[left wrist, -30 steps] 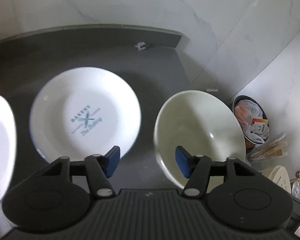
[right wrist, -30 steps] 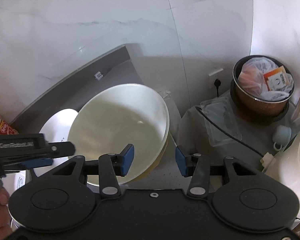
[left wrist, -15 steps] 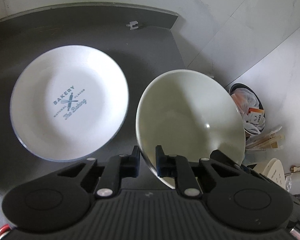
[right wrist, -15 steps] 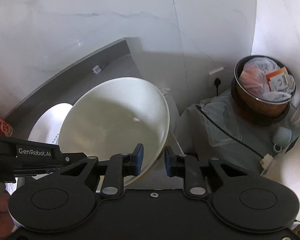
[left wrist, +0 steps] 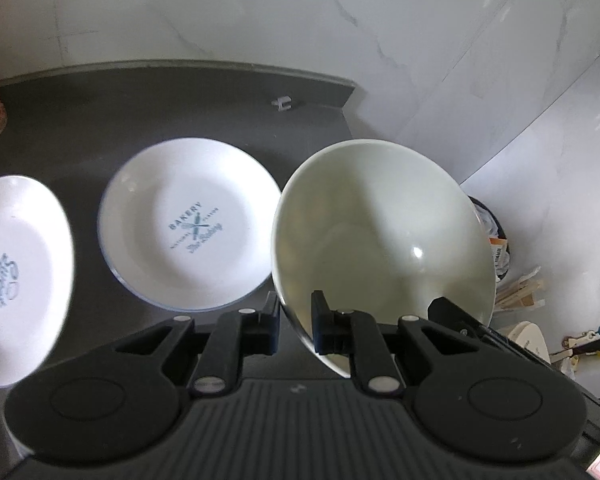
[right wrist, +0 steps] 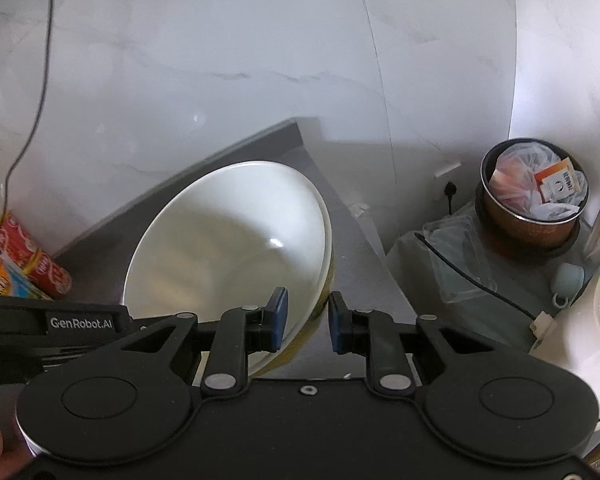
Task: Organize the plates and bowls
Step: 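Carry the small bowl with both grippers and lower it into the large cream bowl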
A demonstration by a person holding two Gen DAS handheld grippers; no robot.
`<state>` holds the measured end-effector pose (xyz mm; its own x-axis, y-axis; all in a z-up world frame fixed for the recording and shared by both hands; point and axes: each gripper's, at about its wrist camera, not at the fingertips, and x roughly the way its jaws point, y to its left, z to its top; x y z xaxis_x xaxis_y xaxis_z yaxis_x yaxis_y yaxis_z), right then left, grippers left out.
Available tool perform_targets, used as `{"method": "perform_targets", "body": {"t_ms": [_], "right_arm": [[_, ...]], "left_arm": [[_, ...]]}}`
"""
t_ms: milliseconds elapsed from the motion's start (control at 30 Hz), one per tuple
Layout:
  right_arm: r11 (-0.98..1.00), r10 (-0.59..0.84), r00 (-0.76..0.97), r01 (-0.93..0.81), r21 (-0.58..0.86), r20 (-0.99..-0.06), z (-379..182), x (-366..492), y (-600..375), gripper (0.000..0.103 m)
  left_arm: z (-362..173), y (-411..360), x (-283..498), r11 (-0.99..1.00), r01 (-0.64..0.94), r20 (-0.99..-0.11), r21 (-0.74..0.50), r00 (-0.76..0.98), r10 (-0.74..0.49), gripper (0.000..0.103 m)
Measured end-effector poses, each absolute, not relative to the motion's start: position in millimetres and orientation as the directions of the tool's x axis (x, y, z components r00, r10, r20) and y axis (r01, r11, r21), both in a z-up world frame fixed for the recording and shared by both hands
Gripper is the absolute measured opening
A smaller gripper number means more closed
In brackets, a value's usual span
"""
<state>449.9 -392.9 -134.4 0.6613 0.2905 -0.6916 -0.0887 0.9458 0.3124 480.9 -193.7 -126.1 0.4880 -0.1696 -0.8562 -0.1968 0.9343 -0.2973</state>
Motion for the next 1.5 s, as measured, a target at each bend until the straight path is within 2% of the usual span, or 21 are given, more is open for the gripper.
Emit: {"method": "perform_targets", "body": {"t_ms": [300,733,1500], "right_arm": [[0.949,0.265,0.707,-0.069,0.308,-0.655,-102.7,405.2,-370.5,0.021],[0.952,0.253,0.712,-0.064,0.298,-0.655,-93.8,343.6,-336.8,0.021],[0.963,0.239,0.644,-0.06,0.263,-0.727,-125.7,286.3,-309.6,0.021]], "left_arm": [[-97.8,-164.3,441.1,0.935,-0.156,-0.829,-0.32,0.524,-0.196,0.014],[-80.5,-135.6,384.0,0.939,-0.132,-0.819,-0.317,0.537,-0.201,0.014],[-109.3,-108.7,327.2,0.923,-0.162,-0.854,-0.349,0.46,-0.242,0.014]]}}
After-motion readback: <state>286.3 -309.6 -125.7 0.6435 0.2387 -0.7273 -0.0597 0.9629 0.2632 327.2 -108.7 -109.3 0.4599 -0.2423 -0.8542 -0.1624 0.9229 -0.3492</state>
